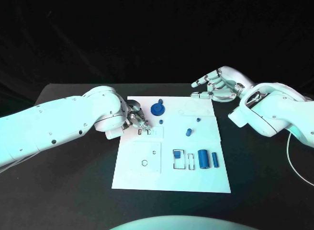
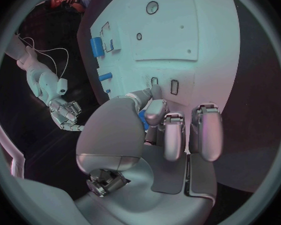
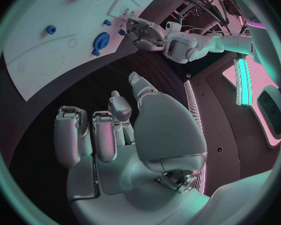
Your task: Assemble the parts on the task board
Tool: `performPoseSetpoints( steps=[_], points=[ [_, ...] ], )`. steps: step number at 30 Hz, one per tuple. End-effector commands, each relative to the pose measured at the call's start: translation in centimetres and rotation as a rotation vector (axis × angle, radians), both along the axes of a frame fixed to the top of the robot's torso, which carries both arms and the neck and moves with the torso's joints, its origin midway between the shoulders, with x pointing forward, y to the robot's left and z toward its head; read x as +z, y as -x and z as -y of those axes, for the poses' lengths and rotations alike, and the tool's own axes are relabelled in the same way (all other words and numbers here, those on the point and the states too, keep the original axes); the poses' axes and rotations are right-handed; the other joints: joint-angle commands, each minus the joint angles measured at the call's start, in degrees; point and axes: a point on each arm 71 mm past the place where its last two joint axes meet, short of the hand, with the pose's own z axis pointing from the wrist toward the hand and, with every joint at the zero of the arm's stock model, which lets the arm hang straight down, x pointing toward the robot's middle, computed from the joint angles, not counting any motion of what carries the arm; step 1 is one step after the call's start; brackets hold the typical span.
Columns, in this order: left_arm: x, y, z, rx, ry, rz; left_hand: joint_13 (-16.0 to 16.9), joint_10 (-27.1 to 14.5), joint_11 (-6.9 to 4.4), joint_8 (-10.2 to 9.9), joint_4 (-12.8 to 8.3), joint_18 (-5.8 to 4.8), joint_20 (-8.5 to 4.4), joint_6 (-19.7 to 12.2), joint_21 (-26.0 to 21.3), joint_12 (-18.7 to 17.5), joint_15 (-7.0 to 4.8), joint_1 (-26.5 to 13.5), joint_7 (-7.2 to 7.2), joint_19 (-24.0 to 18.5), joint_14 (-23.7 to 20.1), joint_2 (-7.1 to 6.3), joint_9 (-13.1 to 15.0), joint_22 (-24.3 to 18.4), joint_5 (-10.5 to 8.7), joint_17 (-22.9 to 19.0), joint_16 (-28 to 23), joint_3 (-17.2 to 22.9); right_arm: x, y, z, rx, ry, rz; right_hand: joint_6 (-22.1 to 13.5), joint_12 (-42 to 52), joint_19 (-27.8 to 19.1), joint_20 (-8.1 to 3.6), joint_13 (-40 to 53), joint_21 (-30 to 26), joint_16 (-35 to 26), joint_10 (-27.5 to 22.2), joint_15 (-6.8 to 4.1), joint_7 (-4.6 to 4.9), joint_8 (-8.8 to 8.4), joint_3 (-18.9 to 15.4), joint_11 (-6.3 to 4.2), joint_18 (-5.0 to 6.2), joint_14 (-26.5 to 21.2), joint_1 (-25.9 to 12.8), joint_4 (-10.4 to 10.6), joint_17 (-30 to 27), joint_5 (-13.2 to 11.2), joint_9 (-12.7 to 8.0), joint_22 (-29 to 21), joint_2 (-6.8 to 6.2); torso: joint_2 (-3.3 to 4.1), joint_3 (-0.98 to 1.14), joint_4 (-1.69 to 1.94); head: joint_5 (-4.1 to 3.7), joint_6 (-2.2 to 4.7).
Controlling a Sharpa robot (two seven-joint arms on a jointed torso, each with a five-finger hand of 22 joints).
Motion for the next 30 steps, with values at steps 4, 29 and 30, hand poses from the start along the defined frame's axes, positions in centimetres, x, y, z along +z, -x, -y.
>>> performPoseSetpoints(
  steps=[4,29,30],
  points=[
    [0.5,0.0,-0.1,0.027,0.096,0.038,0.2,0.4,0.08,0.2,-0.1,-0.35,0.1,-0.3,-0.2,0.0,-0.23,-1.2,-0.16,2.8,5.9,-0.27,0.3,7.9,-0.03,15.1,0.2,0.8,-0.2,0.2,-0.3,0.031,0.042,0.0,1.0,0.3,-0.2,-0.14,0.0,-0.2,-0.2,-0.1,0.17,-0.11,0.41,0.0,-0.28,-0.65,4.0,1.2,-0.4,5.5,0.3,0.1,0.1,0.84,-0.03,0.03,-0.01,-0.15,0.07],
    [1.2,1.8,-4.5,0.293,0.923,0.16,-24.2,-15.4,4.65,-10.3,-1.3,4.65,3.64,-4.8,-21.3,-23.2,3.61,-2.8,5.19,-8.4,1.9,-2.15,-9.3,-12.4,-0.99,6.6,-7.9,-2.5,-2.8,6.2,-2.3,0.151,0.449,0.09,5.4,4.1,0.5,-0.76,2.0,0.5,0.4,2.2,-0.55,-1.02,1.43,4.2,-1.16,-0.92,4.3,5.5,-3.9,6.9,-1.7,0.3,1.5,1.91,-0.92,-0.33,-0.29,-1.42,-0.49],
    [1.1,2.0,-4.6,0.308,0.957,0.163,-24.6,-15.5,4.68,-10.5,-1.4,4.8,3.71,-4.5,-22.0,-23.4,3.66,-2.6,5.22,-8.7,1.6,-2.04,-9.7,-13.0,-0.98,6.2,-8.3,-2.8,-3.0,6.5,-2.5,0.155,0.467,0.095,5.6,4.3,0.6,-0.8,2.1,0.5,0.4,2.3,-0.6,-1.08,1.45,4.4,-1.21,-0.93,4.4,5.5,-3.9,7.0,-1.9,0.2,1.5,1.9,-1.03,-0.38,-0.29,-1.47,-0.58]
  ],
)
